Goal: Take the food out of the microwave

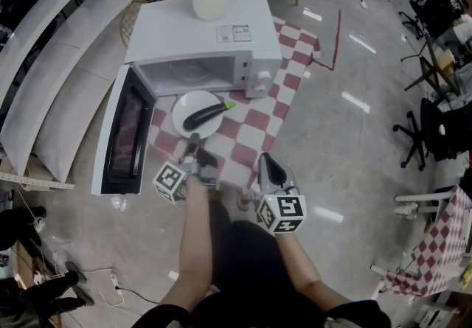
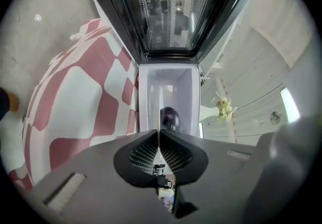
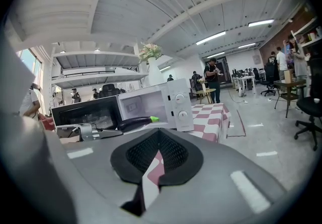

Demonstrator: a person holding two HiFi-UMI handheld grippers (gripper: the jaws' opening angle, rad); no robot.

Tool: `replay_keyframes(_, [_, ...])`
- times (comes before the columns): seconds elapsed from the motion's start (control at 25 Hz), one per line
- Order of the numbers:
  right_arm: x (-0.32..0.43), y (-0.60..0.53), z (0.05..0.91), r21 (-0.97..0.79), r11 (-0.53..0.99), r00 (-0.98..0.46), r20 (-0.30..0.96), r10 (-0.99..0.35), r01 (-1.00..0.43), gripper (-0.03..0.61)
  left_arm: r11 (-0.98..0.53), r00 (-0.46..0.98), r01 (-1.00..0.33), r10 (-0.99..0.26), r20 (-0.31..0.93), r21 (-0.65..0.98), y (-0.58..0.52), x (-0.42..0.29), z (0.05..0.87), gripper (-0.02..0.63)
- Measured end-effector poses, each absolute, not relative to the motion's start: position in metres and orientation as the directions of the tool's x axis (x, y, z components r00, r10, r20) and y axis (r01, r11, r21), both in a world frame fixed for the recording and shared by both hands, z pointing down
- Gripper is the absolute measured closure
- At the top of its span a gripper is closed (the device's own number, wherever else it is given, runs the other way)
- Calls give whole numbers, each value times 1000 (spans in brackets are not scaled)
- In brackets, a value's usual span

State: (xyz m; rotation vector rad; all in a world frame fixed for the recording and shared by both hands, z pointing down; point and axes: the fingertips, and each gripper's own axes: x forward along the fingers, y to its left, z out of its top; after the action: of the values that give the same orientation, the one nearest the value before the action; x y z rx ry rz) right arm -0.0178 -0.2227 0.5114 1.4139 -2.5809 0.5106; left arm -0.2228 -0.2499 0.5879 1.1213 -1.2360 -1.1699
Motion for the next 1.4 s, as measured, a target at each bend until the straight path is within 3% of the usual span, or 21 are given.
replay_keyframes(1.4, [40, -182, 504, -195, 489, -525, 240, -817, -850, 578, 19, -7, 95, -1000, 20, 995, -145, -154, 539, 591])
